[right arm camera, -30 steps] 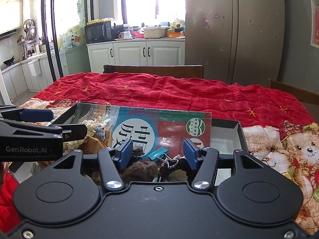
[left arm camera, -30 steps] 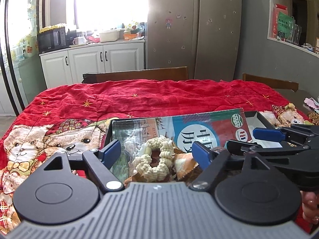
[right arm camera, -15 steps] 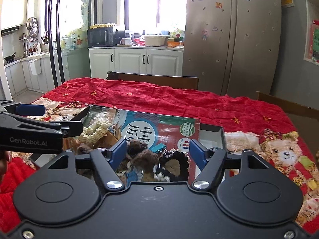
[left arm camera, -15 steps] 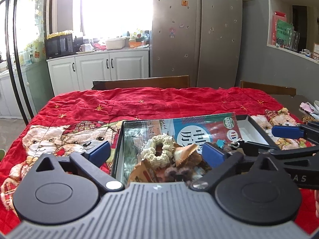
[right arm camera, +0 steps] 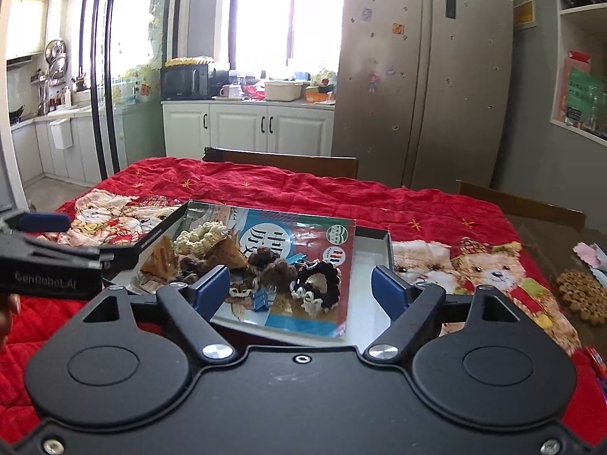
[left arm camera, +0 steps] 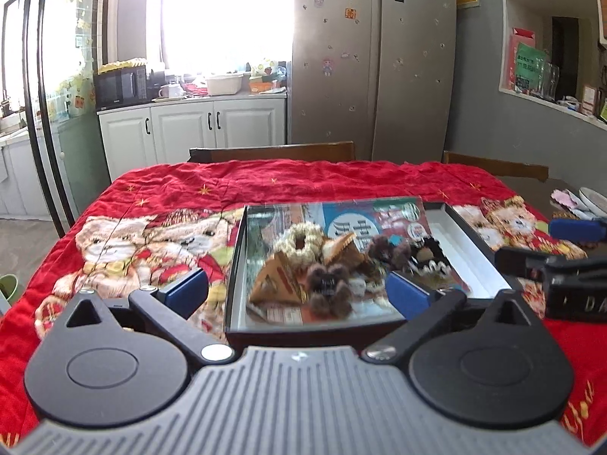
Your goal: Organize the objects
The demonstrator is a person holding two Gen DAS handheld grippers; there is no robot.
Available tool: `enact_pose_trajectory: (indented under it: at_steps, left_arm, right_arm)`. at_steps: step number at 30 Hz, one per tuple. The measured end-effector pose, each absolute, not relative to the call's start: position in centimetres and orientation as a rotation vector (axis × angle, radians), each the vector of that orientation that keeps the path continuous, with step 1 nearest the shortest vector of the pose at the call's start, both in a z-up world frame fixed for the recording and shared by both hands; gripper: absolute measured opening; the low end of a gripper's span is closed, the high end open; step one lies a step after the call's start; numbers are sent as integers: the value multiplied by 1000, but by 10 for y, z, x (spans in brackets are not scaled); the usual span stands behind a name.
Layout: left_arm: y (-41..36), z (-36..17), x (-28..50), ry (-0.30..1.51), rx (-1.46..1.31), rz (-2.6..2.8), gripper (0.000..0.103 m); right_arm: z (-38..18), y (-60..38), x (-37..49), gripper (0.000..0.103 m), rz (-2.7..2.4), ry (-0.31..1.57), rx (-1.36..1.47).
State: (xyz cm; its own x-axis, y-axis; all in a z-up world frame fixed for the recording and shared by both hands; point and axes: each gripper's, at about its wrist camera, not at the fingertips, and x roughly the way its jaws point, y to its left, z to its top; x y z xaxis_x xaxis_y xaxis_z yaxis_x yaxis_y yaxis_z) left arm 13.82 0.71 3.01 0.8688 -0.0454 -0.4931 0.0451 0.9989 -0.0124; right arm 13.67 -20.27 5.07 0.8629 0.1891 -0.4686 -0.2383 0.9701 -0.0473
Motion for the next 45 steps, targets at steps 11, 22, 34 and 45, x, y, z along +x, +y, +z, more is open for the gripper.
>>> enact_pose_trajectory:
  at_steps: [11, 22, 34, 45]
  left_arm:
    - [3, 25, 93, 539, 16, -41, 103]
    - [-2, 18, 58, 533, 19, -33, 103]
    - [-8, 0, 49, 581, 2, -38, 103]
    - [-6, -2, 47, 580, -16, -32, 103]
  right_arm:
    - [49, -213, 90, 91, 213, 481, -91]
    - [23, -205, 55, 93, 217, 523, -99]
    - [7, -214, 43, 93, 189, 568, -48]
    - [-2, -217, 42, 93, 172, 591, -43]
